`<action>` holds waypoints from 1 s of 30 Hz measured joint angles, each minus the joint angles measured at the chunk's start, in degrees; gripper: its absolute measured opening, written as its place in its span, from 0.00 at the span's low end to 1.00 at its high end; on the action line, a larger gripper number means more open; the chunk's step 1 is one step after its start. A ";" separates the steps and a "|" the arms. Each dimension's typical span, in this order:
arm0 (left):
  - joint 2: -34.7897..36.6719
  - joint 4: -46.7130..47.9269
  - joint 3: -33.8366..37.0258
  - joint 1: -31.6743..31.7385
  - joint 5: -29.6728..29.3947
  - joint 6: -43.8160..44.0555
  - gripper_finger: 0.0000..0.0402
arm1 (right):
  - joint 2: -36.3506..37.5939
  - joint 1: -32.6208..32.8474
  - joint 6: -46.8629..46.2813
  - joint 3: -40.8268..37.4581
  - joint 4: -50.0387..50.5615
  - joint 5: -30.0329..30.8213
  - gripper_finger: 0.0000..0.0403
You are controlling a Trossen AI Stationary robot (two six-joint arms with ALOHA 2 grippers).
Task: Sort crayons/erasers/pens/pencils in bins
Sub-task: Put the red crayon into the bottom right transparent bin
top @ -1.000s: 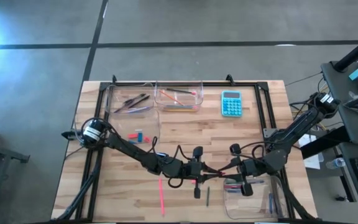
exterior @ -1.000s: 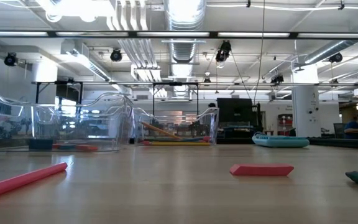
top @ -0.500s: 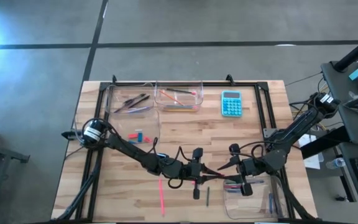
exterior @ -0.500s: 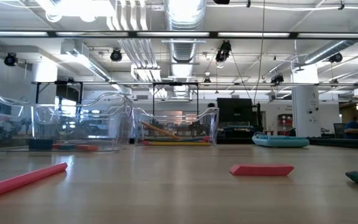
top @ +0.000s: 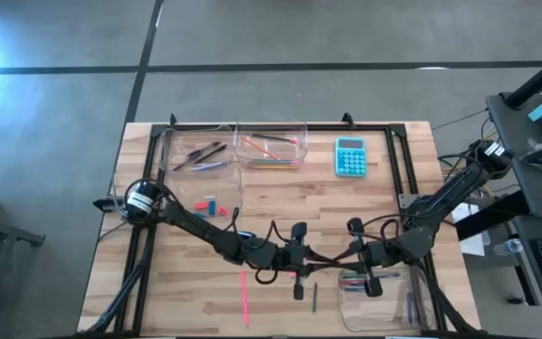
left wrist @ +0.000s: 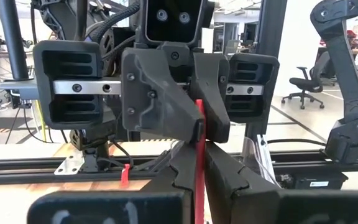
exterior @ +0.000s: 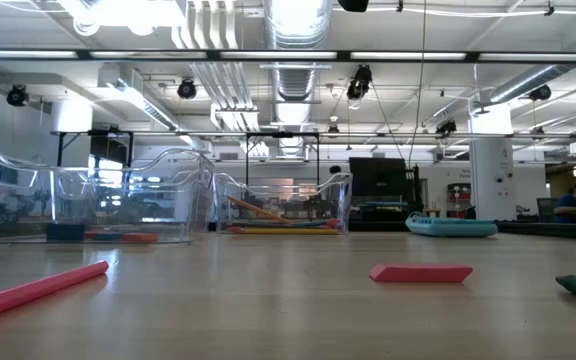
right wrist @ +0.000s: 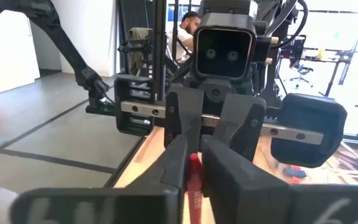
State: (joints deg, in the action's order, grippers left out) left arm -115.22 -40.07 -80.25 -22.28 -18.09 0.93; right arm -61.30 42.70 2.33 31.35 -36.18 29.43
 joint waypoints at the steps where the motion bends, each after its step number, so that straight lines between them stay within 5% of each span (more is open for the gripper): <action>1: 0.00 0.00 -0.01 0.02 0.00 0.01 0.00 | 0.00 0.00 0.28 0.00 0.00 0.00 0.07; 7: 0.04 1.03 -0.02 0.04 0.02 0.14 0.05 | 0.58 0.26 0.65 -0.01 1.48 0.03 0.05; 19: 8.64 17.91 0.07 -1.20 -0.60 0.44 0.43 | 5.02 6.05 -13.77 0.31 12.10 -7.62 0.04; 30: 7.45 23.72 2.92 -4.95 -0.37 6.43 0.46 | 4.91 12.22 -36.01 0.26 26.59 -0.89 0.13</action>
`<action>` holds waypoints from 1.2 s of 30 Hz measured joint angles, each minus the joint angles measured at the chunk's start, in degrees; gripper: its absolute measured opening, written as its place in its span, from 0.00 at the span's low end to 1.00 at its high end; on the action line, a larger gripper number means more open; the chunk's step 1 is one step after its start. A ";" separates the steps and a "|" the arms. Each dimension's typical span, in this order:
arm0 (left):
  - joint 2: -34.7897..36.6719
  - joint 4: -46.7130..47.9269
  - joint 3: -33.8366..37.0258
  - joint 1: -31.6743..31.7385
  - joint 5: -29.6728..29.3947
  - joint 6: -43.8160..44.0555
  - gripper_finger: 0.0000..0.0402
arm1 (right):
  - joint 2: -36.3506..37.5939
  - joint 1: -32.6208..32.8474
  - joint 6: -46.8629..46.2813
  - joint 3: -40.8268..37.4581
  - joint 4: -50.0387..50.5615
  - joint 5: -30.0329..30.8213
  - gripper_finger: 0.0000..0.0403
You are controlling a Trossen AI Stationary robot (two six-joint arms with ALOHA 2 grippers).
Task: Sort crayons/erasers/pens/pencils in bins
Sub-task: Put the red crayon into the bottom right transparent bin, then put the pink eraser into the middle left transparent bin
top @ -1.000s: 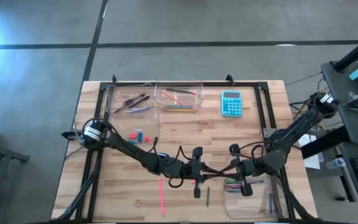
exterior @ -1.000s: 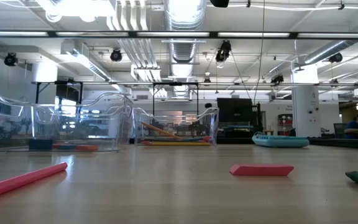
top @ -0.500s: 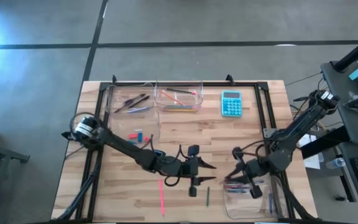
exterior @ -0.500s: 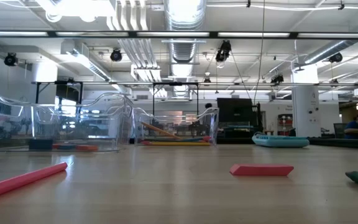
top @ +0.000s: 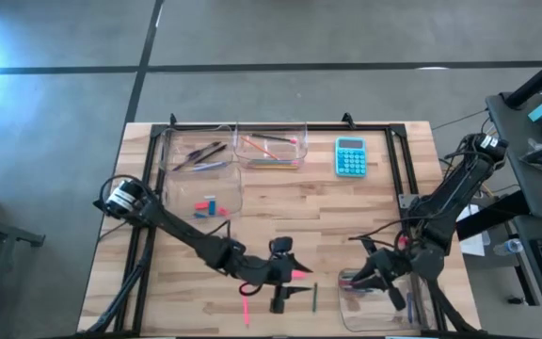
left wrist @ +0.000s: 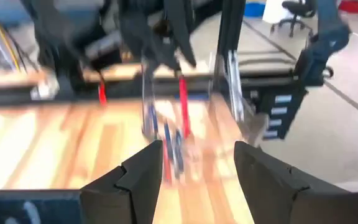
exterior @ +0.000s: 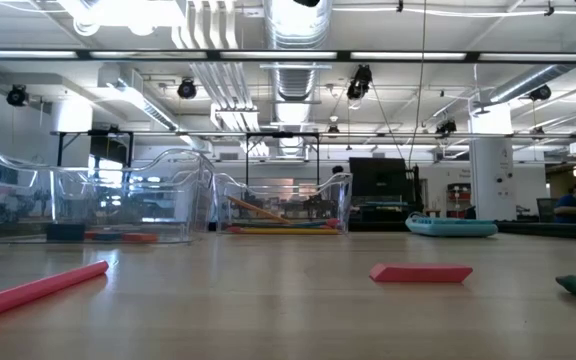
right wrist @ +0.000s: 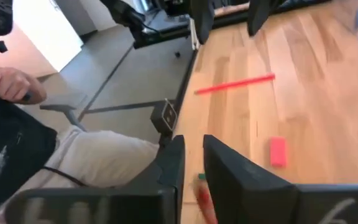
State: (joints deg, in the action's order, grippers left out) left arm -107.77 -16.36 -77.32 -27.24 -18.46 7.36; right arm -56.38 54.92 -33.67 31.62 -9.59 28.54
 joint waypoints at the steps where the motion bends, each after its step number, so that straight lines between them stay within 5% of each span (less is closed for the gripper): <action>1: 0.00 0.69 0.43 -0.10 0.01 1.33 0.46 | -0.08 -0.02 -0.08 0.00 0.28 0.04 0.14; 7: 0.00 7.31 1.95 -0.25 1.49 7.35 0.46 | -0.13 -0.16 -2.01 0.00 1.94 3.17 0.25; 15: -4.87 10.25 1.90 0.39 1.89 8.46 0.46 | -0.13 -0.21 8.49 0.20 -0.99 9.79 0.35; 24: -12.17 9.95 1.62 4.49 1.48 8.89 0.46 | -0.13 -0.46 22.15 0.63 -11.59 10.65 0.34; 36: -14.88 9.70 1.75 4.23 2.97 9.16 0.46 | -0.13 -0.46 24.74 0.63 -12.19 10.58 0.34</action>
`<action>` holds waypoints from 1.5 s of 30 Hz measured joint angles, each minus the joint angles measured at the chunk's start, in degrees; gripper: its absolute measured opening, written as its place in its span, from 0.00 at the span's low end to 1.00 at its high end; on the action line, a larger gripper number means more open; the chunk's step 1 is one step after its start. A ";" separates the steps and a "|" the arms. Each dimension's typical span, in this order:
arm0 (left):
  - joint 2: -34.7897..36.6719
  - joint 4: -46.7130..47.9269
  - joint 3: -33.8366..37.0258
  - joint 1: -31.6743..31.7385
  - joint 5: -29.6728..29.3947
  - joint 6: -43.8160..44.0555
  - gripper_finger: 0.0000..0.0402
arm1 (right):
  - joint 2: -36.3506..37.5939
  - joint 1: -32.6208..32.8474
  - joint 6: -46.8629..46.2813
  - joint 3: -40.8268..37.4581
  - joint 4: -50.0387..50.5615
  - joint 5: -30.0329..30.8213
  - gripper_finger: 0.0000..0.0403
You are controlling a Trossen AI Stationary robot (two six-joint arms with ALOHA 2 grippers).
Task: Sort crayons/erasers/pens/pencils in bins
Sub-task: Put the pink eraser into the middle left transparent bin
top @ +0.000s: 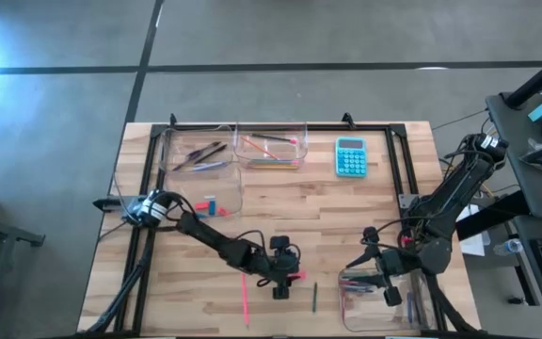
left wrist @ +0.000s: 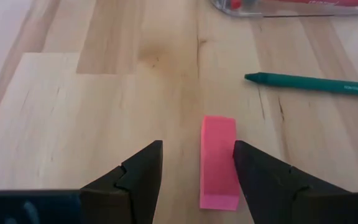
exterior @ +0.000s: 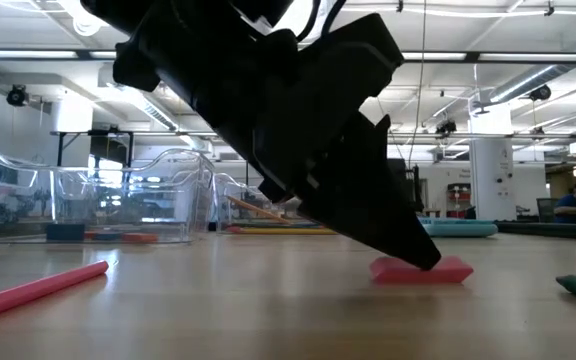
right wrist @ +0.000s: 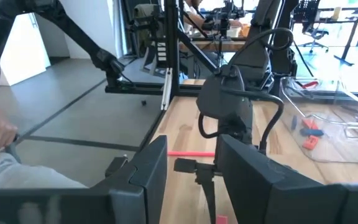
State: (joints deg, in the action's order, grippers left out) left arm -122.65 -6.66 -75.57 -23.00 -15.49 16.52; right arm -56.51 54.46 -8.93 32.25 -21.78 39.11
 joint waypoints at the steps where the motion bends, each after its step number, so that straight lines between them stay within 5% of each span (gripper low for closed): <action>1: 0.00 0.00 0.06 0.00 -0.02 0.32 0.46 | 0.00 0.00 0.00 0.00 0.02 0.00 0.34; 20: 0.13 -0.38 2.56 -1.07 1.10 3.97 0.44 | 0.00 0.00 0.61 0.00 0.13 0.00 0.32; 32: 0.66 -0.13 2.86 -0.74 1.07 4.13 0.05 | 0.00 0.00 0.69 0.00 0.19 0.01 0.32; 45: 4.70 0.36 3.06 -0.31 0.51 0.28 0.00 | -0.02 0.00 0.59 -0.09 0.57 0.00 0.31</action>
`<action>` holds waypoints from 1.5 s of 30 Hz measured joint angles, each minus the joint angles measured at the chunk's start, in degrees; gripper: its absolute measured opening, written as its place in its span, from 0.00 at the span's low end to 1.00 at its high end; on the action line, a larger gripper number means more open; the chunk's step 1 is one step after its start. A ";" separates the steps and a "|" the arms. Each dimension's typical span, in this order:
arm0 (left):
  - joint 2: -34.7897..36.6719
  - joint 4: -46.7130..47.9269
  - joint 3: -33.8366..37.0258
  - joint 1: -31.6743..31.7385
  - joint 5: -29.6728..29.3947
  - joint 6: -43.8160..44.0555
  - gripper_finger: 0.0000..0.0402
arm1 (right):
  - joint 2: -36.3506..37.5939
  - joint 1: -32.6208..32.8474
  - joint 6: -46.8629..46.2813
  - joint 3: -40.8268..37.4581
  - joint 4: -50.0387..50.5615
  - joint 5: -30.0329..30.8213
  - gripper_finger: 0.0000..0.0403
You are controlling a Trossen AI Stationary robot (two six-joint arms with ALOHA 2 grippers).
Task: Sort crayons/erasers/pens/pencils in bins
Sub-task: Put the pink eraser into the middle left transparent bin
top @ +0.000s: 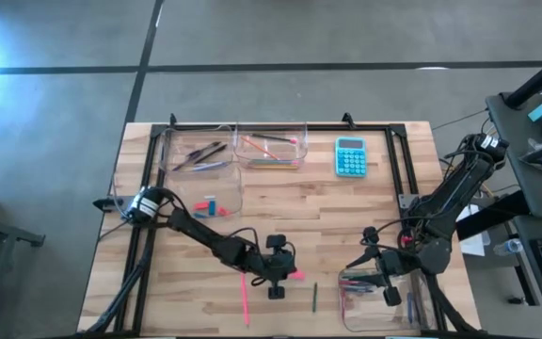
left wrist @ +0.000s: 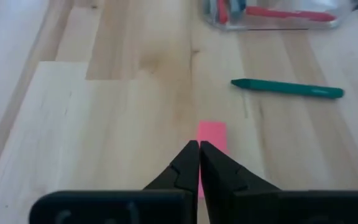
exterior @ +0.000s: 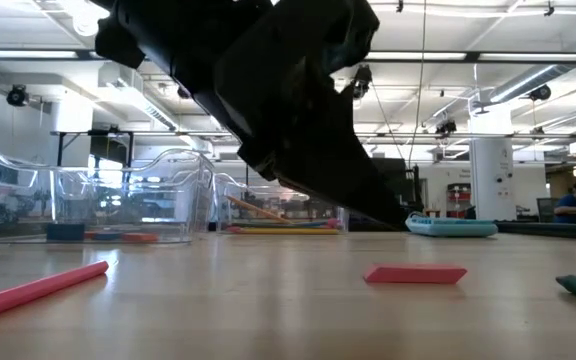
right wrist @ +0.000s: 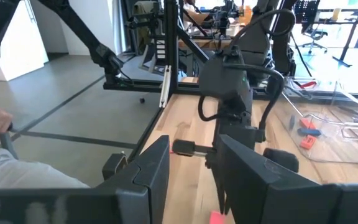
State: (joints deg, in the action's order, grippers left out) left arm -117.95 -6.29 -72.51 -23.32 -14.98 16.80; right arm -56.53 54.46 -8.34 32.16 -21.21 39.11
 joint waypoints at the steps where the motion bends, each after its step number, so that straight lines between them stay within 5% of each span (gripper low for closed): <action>1: 0.00 0.10 0.00 0.03 -0.11 -0.06 0.00 | 0.00 0.00 0.00 -0.02 0.00 0.00 0.31; 7: -1.09 -0.76 0.07 0.14 -0.25 0.83 0.03 | 0.00 0.00 0.00 -0.04 -0.05 0.00 0.31; 22: -5.73 -6.24 0.11 -0.79 -0.61 2.58 0.29 | 0.00 0.02 -0.11 -0.17 -0.04 -0.02 0.31; 37: -5.77 -5.72 -0.63 -2.85 3.50 2.32 0.30 | 0.00 0.02 -0.15 -0.24 -0.04 -0.02 0.31; 45: -5.77 -5.86 -0.35 -3.16 0.96 2.34 0.29 | 0.00 0.02 -0.17 -0.24 -0.04 -0.02 0.31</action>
State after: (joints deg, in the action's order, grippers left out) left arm -123.72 -12.15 -72.86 -26.48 -14.02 19.14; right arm -56.53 54.47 -8.51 31.92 -21.26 39.09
